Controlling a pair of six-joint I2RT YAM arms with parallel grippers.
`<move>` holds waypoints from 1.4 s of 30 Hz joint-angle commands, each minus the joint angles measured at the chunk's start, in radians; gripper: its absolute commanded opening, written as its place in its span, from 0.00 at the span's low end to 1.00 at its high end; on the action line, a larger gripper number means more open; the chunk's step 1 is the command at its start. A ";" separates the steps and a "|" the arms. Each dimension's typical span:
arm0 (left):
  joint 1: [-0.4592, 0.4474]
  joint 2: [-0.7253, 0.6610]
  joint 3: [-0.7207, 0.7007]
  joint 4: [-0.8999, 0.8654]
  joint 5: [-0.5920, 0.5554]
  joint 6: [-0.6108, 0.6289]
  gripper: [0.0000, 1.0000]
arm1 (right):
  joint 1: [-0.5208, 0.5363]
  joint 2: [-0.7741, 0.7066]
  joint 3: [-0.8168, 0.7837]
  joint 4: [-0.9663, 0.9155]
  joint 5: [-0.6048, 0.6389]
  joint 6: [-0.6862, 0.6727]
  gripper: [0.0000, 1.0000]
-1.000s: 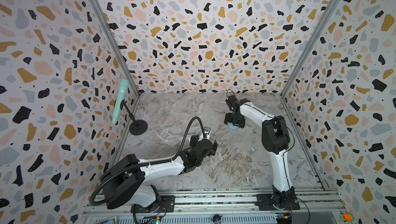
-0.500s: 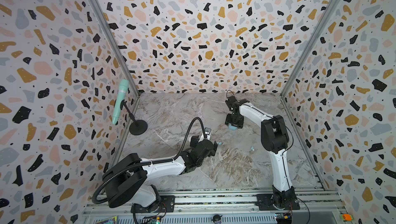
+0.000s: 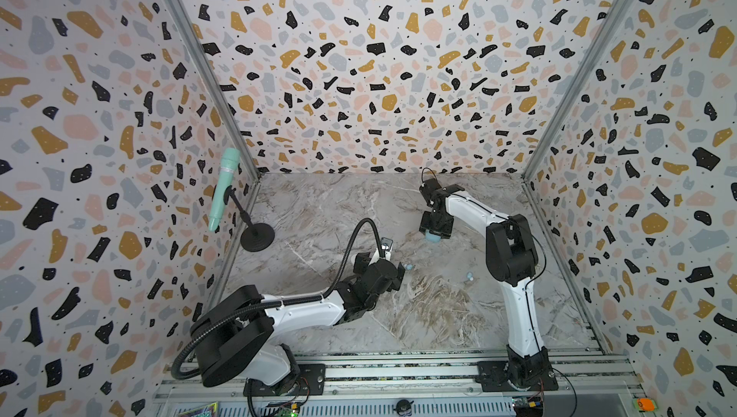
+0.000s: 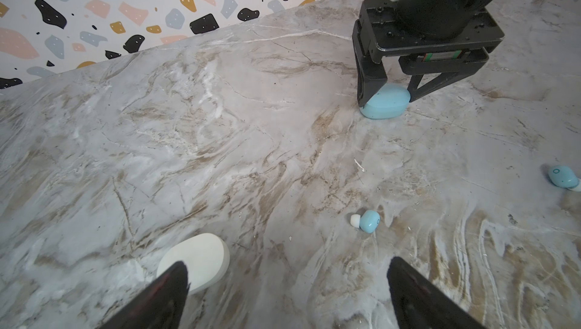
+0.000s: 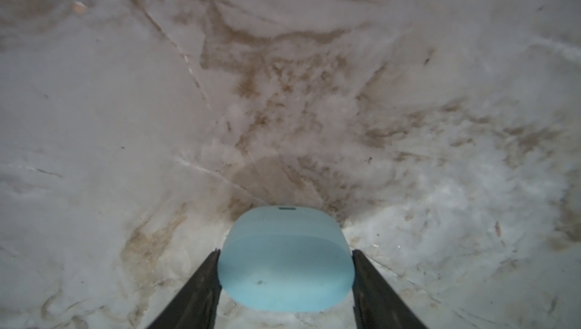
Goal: Insert wireless bluetooth earbuds into charging case
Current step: Pick up the charging case from the center of the table.
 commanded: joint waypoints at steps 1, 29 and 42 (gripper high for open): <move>-0.007 0.003 0.002 0.018 -0.017 -0.009 1.00 | -0.003 -0.008 -0.021 -0.006 -0.010 -0.004 0.66; -0.007 -0.057 0.002 0.002 -0.029 0.017 1.00 | 0.009 -0.109 -0.145 0.108 -0.066 -0.045 0.02; -0.008 -0.351 -0.067 0.074 0.121 0.153 1.00 | 0.052 -0.445 -0.460 0.398 -0.294 -0.145 0.00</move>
